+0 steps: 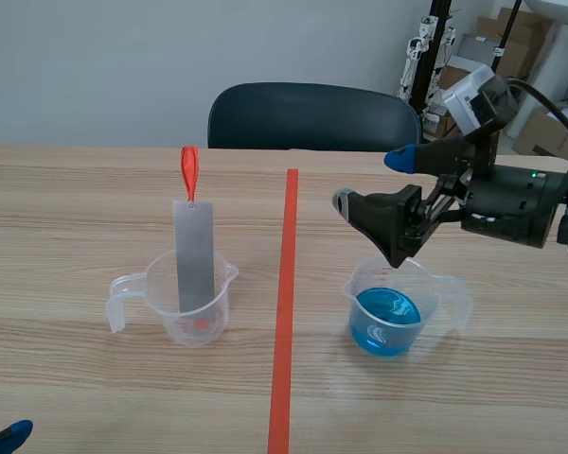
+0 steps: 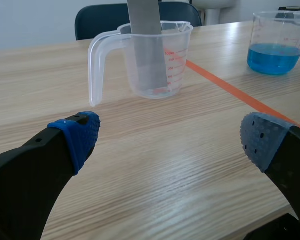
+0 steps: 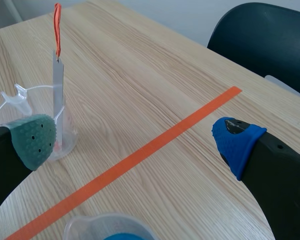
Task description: Do the redox reaction experiment. lift the metal plate out of the left beaker
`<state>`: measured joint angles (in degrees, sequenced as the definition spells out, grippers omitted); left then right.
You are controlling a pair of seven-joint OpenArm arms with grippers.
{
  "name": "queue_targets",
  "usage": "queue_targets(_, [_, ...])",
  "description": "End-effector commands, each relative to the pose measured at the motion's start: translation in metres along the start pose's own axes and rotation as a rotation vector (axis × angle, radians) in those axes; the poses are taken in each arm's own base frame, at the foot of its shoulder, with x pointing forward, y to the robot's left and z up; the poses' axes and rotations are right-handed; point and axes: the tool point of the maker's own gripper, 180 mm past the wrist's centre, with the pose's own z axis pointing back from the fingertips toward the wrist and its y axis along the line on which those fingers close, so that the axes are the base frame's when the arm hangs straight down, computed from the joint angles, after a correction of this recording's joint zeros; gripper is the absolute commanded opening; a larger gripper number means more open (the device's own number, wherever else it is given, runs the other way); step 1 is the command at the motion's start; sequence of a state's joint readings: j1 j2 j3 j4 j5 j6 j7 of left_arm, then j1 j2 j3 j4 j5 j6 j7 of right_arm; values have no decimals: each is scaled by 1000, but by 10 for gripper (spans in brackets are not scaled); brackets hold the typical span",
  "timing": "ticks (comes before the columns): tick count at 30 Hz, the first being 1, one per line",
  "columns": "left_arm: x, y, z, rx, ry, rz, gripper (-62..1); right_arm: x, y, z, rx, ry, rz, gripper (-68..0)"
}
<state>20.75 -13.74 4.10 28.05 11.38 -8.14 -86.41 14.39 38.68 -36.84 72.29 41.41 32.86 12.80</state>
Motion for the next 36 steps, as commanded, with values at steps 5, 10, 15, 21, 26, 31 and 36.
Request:
queue_targets(5, [26,14,-12,32,-123,-19,14,14,3,-20,24,-33,23,4])
queue_targets(10, [29,13,-15,27,-140,-23,14,15,18,-34,73,-28,45,4])
queue_targets(15, [31,14,-17,25,-149,-25,14,20,31,-50,116,-34,66,4])
queue_targets(21, [39,13,-23,15,-185,-34,14,25,38,-64,125,-36,88,4])
queue_targets(26, [41,13,-25,12,-194,-36,14,16,40,-77,126,-20,68,4])
queue_targets(31, [41,13,-25,13,-194,-35,14,2,34,-89,102,2,29,4])
queue_targets(36, [41,13,-25,12,-194,-36,14,6,40,-98,131,-12,13,4])
